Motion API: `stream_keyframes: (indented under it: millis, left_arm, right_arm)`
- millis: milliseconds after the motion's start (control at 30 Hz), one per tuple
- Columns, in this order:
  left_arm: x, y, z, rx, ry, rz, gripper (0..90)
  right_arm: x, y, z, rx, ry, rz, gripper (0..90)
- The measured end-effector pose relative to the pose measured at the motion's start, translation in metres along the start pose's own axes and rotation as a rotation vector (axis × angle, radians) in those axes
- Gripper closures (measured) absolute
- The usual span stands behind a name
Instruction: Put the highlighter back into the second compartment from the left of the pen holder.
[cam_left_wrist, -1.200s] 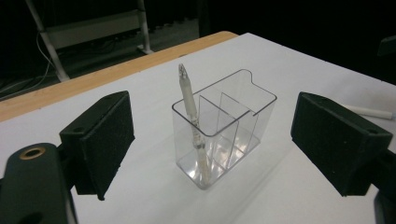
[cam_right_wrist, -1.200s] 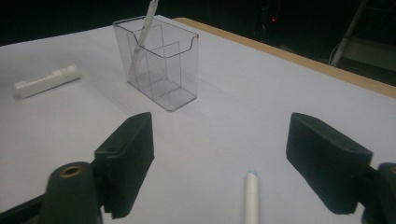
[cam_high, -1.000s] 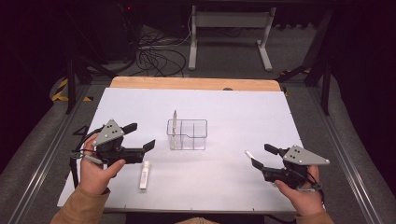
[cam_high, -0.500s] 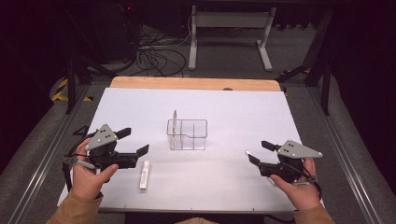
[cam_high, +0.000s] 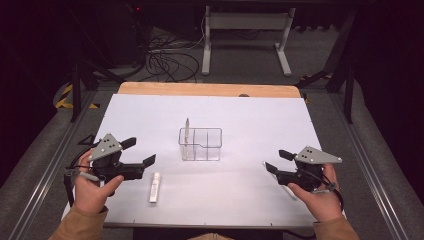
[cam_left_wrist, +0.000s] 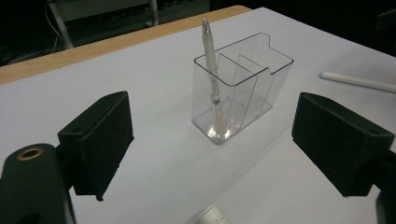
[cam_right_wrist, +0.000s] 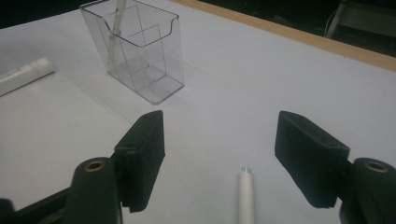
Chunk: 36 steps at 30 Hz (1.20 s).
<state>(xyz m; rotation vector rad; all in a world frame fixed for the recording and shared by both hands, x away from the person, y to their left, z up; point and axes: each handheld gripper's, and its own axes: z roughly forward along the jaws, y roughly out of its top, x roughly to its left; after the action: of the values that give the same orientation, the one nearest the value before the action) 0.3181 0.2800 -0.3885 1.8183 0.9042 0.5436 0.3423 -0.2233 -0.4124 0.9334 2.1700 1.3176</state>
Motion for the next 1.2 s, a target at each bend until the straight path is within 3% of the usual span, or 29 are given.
stream_keyframes:
  millis: [333,733,1033,1200]
  left_arm:
    - [0.003,-0.003,-0.002,0.004,0.003,-0.018,12.9]
    - [0.004,-0.005,-0.004,0.008,0.001,-0.031,12.9]
    - [0.005,-0.007,-0.005,0.017,0.002,-0.037,12.9]
    - [0.006,-0.008,-0.004,0.021,0.003,-0.039,12.9]
  right_arm:
    - [-0.005,0.004,0.006,0.062,-0.004,-0.023,39.9]
    - [-0.01,0.009,0.024,0.216,-0.028,-0.054,41.5]
    - [-0.014,0.009,0.031,0.353,-0.065,-0.018,40.4]
    - [-0.016,0.008,0.035,0.428,-0.071,-0.028,44.2]
